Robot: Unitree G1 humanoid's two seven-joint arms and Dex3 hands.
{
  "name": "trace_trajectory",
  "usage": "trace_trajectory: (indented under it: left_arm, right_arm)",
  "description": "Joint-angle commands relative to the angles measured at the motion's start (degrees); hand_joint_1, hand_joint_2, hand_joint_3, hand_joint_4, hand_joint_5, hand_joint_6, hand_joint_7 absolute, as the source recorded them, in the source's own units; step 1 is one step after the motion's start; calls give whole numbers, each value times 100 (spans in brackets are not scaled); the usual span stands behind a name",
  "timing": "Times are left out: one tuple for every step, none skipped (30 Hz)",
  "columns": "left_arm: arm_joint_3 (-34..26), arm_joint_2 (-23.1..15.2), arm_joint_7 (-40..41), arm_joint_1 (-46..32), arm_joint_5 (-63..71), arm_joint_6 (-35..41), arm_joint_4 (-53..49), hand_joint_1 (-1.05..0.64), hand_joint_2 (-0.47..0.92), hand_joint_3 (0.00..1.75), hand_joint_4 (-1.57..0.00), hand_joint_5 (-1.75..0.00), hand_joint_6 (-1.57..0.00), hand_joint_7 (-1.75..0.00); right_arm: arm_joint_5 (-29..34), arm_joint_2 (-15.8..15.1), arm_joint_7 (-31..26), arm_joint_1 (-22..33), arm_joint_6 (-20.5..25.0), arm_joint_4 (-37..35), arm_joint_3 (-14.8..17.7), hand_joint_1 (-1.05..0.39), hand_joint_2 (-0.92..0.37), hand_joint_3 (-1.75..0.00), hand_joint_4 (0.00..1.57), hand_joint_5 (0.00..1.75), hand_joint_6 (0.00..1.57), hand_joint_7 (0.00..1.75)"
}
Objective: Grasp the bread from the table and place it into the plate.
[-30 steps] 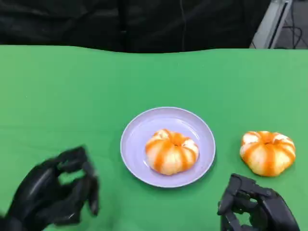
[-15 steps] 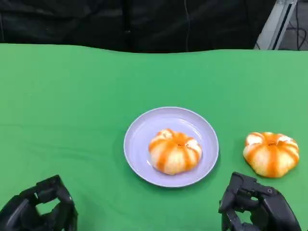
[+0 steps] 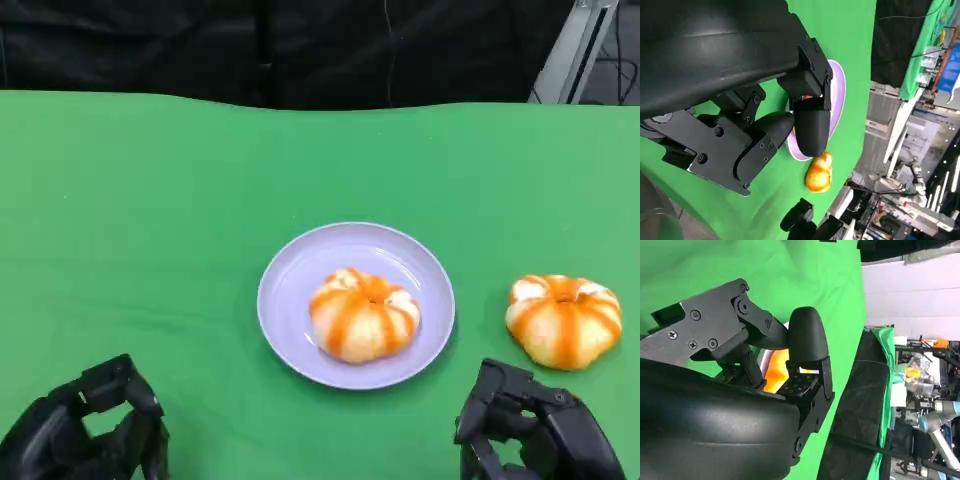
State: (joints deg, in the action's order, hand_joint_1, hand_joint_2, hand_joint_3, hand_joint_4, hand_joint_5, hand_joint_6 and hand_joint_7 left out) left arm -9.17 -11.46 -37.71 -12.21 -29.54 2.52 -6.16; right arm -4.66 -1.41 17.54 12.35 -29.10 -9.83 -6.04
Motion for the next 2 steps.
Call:
trace_trajectory:
  left_arm:
    - [-54,-4,73,33,130,-103,31,-9,61,113,-91,-175,-82,-167]
    - [-50,1,77,27,141,-104,46,-9,61,111,-91,-175,-81,-168]
  right_arm:
    - [-61,-82,7,96,-54,87,55,-14,-66,-104,77,175,72,152]
    - [-61,-88,12,104,-47,101,53,-14,-66,-103,77,175,72,152]
